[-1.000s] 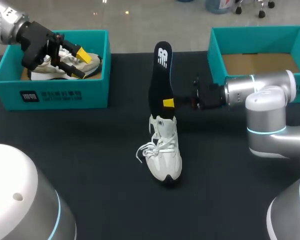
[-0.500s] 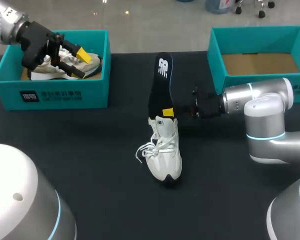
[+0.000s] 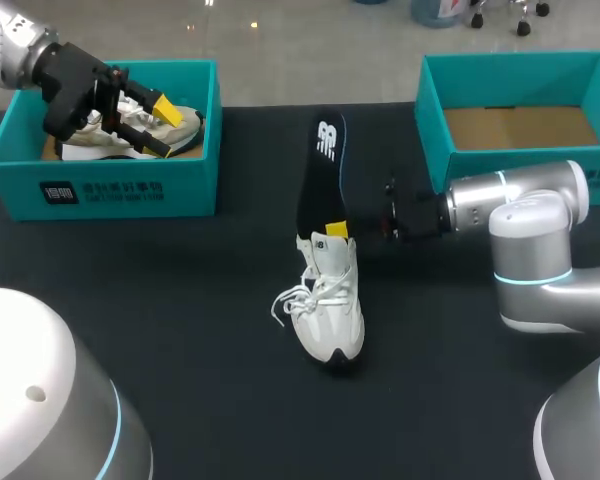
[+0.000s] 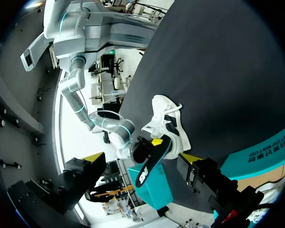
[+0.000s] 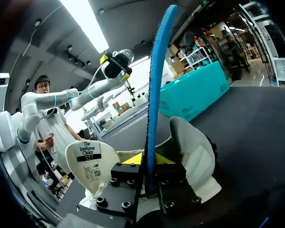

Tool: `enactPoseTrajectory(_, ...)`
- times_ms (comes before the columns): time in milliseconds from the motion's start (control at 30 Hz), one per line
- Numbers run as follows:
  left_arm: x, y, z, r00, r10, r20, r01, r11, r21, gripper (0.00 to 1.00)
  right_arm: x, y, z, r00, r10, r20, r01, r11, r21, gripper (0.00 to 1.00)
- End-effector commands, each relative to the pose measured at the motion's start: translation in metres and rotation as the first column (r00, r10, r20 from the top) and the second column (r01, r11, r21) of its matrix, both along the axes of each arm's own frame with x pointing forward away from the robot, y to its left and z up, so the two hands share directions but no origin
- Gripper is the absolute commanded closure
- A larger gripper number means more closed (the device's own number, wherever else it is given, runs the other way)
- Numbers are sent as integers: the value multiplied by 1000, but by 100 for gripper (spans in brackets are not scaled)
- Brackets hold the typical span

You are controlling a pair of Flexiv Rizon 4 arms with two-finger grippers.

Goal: Take the shoe out of the shoebox, open the shoe tongue, remove and reinsert the insole, then place the shoe into the shoebox

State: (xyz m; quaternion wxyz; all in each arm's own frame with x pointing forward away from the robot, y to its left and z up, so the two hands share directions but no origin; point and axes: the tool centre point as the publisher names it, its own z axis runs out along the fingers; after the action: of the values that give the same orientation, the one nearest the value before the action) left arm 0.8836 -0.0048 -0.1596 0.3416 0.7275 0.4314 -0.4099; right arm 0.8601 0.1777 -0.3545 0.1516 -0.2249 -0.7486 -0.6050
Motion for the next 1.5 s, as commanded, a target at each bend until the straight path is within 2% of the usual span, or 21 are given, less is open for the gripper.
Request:
enactPoseTrajectory(33,0,1,0,1000,-1,1,1,1000,3,0,-4,1,10,1000,-8,16,8,1000,-13,60)
enactPoseTrajectory(333,0,1,0,1000,-1,1,1,1000,3,0,7,3,29,999,9,42,-8,1000,-29,59)
enactPoseTrajectory(500,0,1,0,1000,-1,1,1,1000,3,0,16,7,34,999,36,7,-36,999,-40,66)
enactPoseTrajectory(533,0,1,0,1000,-1,1,1,1000,3,0,18,8,33,999,42,-11,-42,998,-53,77)
enactPoseTrajectory(567,0,1,0,1000,-1,1,1,1000,3,0,18,9,32,999,48,-15,-48,998,-51,93)
enactPoseTrajectory(600,0,1,0,1000,-1,1,1,1000,3,0,19,9,32,998,54,-21,-55,997,-54,100)
enactPoseTrajectory(867,0,1,0,1000,-1,1,1,1000,3,0,14,8,18,995,74,-68,-79,993,-87,100)
enactPoseTrajectory(1067,0,1,0,1000,-1,1,1,1000,3,0,1,6,3,992,70,-104,-82,989,-123,100)
enactPoseTrajectory(1400,0,1,0,1000,-1,1,1,1000,3,0,-20,4,-8,986,51,-157,-72,989,-127,100)
enactPoseTrajectory(1433,0,1,0,1000,-1,1,1,1000,3,0,-18,4,-7,987,44,-154,-64,990,-125,91)
enactPoseTrajectory(1467,0,1,0,1000,-1,1,1,1000,3,0,-17,4,-3,989,39,-143,-56,991,-120,75)
enactPoseTrajectory(1500,0,1,0,1000,-1,1,1,1000,3,0,-14,4,1,991,34,-130,-49,992,-119,67)
